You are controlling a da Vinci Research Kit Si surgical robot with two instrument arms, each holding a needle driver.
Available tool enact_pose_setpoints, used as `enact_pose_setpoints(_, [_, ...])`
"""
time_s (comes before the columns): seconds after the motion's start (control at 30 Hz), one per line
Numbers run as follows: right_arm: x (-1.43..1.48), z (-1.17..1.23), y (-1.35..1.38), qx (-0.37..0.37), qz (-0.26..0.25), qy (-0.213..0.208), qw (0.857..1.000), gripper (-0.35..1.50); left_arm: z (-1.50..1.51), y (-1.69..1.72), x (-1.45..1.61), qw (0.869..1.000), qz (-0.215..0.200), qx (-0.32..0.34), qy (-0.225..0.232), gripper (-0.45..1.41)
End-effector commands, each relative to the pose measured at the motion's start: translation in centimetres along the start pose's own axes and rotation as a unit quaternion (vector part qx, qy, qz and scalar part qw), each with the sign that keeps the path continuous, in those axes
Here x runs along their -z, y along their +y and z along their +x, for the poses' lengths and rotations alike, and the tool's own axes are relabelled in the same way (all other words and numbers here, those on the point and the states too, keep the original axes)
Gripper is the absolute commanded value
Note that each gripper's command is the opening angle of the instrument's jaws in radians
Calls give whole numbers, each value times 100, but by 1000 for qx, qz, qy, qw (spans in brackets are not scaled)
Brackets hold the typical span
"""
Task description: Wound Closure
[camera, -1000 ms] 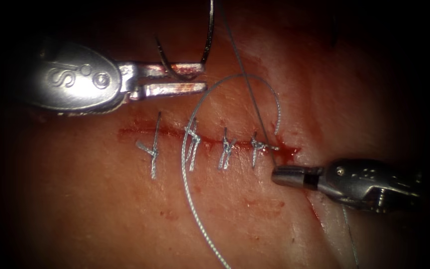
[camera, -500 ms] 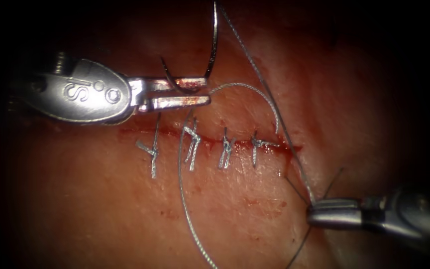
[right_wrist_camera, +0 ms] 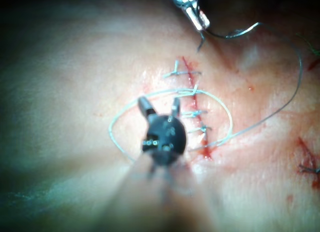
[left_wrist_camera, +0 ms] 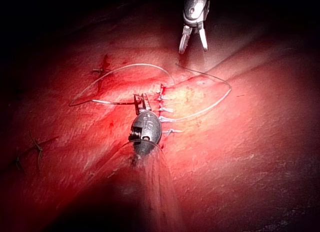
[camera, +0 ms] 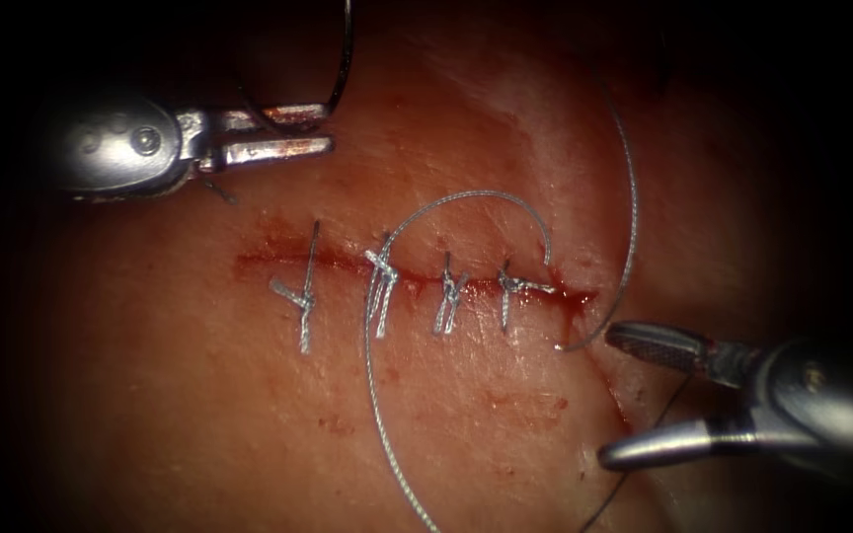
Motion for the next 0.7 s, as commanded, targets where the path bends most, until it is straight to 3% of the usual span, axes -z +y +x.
enact_pose_setpoints(0.03, [-9, -23, 6, 0, -6, -9, 1000, 131, -5, 2, -8, 1000, 5, 0, -3, -45])
enact_pose_setpoints(0.1, [-11, -43, 11, -18, -8, -21, 1000, 128, -6, 5, -10, 1000, 4, 0, -2, -45])
enact_pose_setpoints(0.13, [-16, -65, 17, -36, -10, -29, 999, 124, -5, 7, -12, 1000, 2, 0, 0, -45])
enact_pose_setpoints(0.27, [-29, -98, 30, -57, -36, -32, 997, 123, -2, 12, -17, 1000, -3, 1, 4, -45])
enact_pose_setpoints(0.47, [-52, -126, 52, -68, -54, -41, 995, 118, 1, 23, -26, 1000, -11, -1, 10, -45])
enact_pose_setpoints(0.7, [-62, -134, 74, -87, -64, -40, 993, 108, 3, 26, -26, 1000, -12, -1, 11, -45])
